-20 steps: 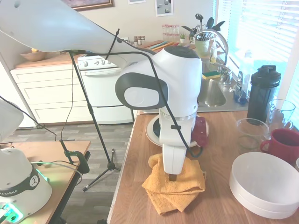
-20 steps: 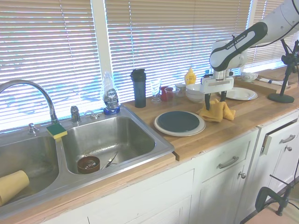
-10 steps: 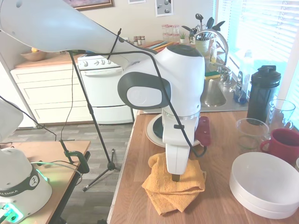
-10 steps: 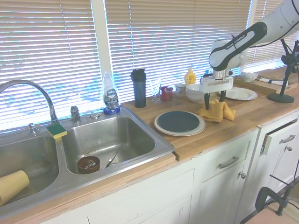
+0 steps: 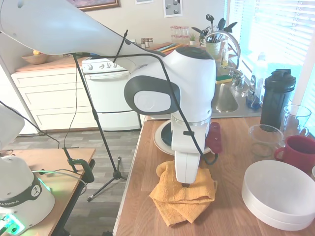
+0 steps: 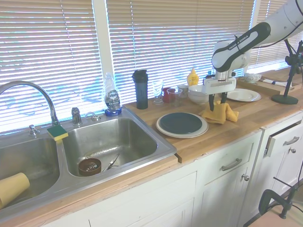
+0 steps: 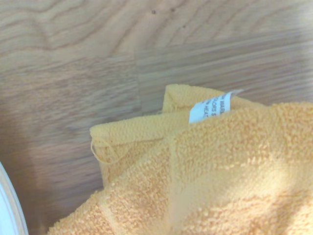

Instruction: Wipe the blue plate in clockwise motion

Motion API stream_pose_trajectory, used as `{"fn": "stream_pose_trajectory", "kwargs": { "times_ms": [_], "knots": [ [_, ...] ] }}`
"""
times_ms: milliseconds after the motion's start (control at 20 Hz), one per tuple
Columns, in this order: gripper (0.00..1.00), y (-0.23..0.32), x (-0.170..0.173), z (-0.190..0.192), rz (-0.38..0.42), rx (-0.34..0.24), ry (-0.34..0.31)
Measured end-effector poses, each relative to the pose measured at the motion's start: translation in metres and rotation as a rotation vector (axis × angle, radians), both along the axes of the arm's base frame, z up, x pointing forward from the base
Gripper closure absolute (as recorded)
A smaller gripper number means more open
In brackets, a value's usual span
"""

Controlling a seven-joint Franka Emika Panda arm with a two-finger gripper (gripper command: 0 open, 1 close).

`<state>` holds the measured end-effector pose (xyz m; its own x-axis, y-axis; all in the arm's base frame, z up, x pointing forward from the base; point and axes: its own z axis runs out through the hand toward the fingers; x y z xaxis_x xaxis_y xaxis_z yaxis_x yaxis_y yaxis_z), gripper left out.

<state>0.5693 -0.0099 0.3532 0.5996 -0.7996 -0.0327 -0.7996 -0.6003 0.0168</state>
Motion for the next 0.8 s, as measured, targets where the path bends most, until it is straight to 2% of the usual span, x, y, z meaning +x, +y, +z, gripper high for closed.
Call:
{"fn": "stream_pose_trajectory", "kwargs": {
  "times_ms": [550,800],
  "knots": [
    [1.00,0.003,0.000,-0.001,0.005,0.000,0.003],
    [1.00,0.010,-0.003,0.015,0.018,0.001,-0.010]
  ]
}}
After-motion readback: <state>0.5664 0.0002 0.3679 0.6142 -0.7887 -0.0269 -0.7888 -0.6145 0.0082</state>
